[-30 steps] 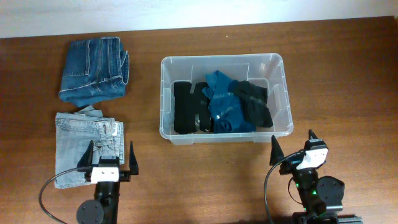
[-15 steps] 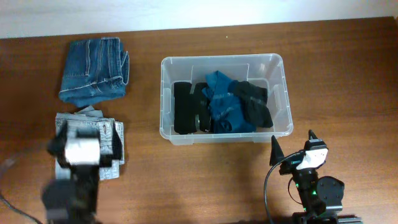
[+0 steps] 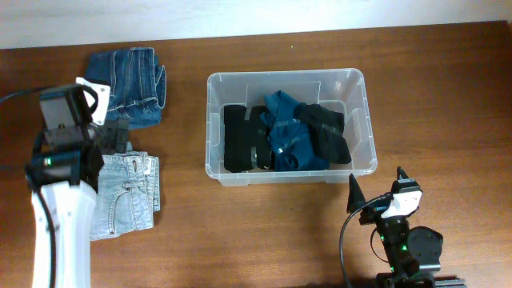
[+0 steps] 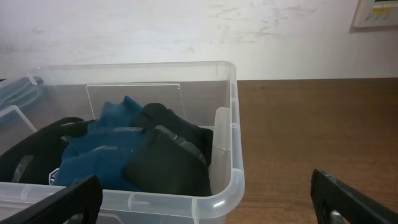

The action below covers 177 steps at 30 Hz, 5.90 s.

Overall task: Pack container
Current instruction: 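Move the left gripper to the light blue jeans at left, then grasp the light blue jeans edge with the left gripper, then lift the light blue jeans and carry them right over the bin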

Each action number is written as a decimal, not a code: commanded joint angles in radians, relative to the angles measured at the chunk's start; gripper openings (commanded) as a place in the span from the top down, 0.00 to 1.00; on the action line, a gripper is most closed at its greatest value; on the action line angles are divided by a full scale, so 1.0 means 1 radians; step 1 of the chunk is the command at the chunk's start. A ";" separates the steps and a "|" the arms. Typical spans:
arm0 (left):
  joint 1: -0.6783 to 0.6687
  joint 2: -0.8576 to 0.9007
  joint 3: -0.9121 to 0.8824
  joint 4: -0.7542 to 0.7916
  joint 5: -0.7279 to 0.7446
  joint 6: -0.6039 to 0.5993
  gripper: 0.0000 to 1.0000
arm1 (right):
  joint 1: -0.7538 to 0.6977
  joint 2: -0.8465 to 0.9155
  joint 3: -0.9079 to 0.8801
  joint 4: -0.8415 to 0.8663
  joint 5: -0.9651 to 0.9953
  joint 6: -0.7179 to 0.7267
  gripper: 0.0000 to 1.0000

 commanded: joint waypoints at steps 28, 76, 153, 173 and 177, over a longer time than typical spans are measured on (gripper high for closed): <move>0.503 0.432 0.016 -0.103 0.575 0.000 0.01 | -0.008 -0.008 -0.007 0.001 -0.013 -0.008 0.02; 0.678 0.713 -0.206 -0.109 0.849 0.093 0.01 | -0.008 -0.008 -0.007 0.001 -0.013 -0.008 0.02; 0.248 -0.041 0.205 -0.033 1.538 -0.777 0.99 | -0.008 -0.008 -0.007 0.001 -0.013 -0.008 0.02; -0.613 0.085 0.205 0.312 0.502 -0.991 0.99 | -0.008 -0.008 -0.007 0.001 -0.013 -0.008 0.02; -0.655 0.188 0.205 0.438 0.499 -1.072 0.99 | -0.008 -0.008 -0.007 0.001 -0.013 -0.008 0.02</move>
